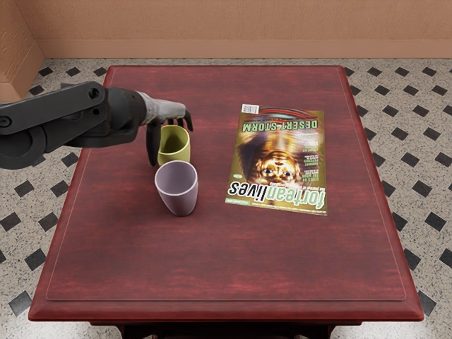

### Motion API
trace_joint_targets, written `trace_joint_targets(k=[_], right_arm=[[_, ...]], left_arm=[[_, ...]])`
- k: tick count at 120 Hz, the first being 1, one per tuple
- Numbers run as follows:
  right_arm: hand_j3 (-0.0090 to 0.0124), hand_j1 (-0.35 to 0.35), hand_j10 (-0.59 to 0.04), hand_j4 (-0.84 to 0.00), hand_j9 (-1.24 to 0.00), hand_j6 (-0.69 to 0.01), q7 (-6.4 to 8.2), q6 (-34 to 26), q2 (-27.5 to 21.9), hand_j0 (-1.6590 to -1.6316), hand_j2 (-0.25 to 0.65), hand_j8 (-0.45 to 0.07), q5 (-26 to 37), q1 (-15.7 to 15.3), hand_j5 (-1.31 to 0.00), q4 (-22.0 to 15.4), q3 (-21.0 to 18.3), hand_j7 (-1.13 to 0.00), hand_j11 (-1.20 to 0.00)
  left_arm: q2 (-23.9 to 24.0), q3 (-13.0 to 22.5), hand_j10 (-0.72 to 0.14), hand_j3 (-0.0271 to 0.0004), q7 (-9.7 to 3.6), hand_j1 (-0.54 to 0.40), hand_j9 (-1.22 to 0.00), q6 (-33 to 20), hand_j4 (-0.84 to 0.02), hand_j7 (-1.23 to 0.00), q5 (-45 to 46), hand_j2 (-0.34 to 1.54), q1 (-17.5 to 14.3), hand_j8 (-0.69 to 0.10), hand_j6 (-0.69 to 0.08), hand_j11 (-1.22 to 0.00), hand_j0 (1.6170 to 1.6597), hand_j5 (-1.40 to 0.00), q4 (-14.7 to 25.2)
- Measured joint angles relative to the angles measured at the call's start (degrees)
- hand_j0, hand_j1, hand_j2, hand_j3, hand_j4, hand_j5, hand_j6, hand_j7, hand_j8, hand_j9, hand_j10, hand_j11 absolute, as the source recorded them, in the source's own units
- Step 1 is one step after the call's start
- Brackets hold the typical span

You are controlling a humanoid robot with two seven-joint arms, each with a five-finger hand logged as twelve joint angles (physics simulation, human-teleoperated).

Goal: Pick up cup and place in cup with left hand

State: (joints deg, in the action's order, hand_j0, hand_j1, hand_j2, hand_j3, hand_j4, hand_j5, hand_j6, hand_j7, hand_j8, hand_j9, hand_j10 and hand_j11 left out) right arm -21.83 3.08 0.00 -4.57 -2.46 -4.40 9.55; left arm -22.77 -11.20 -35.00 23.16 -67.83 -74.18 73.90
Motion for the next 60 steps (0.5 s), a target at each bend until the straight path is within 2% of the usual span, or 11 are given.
trace_joint_targets(k=[18,47,60], right_arm=[[0.0,-0.349,0.0,-0.001,0.0,-0.001,0.0,0.0,0.0,-1.6581,0.0,-0.001,0.0,0.08,0.0,0.0,0.01,0.0,0.0],[0.0,-0.349,0.0,-0.001,0.0,-0.001,0.0,0.0,0.0,-1.6581,0.0,-0.001,0.0,0.16,0.0,0.05,0.02,0.0,0.0],[0.0,-0.349,0.0,-0.001,0.0,-0.001,-0.02,0.0,0.0,-1.6581,0.0,-0.001,0.0,0.17,0.0,0.06,0.02,0.0,0.0]], left_arm=[[0.09,-0.03,-0.306,0.0,0.0,-0.014,-0.4,0.18,-0.306,-0.4,0.2,0.06,-0.27,-0.307,-0.307,-0.4,1.6581,-0.4,0.07],[0.18,-0.05,-0.375,0.0,0.0,-0.097,-0.48,0.67,-0.375,-0.48,0.49,0.08,-0.2,-0.375,-0.373,-0.48,1.658,-0.48,-0.1],[0.09,-0.05,-0.406,0.0,0.0,-0.111,-0.53,0.69,-0.409,-0.53,0.6,0.07,-0.18,-0.366,-0.347,-0.53,1.6573,-0.53,-0.13]])
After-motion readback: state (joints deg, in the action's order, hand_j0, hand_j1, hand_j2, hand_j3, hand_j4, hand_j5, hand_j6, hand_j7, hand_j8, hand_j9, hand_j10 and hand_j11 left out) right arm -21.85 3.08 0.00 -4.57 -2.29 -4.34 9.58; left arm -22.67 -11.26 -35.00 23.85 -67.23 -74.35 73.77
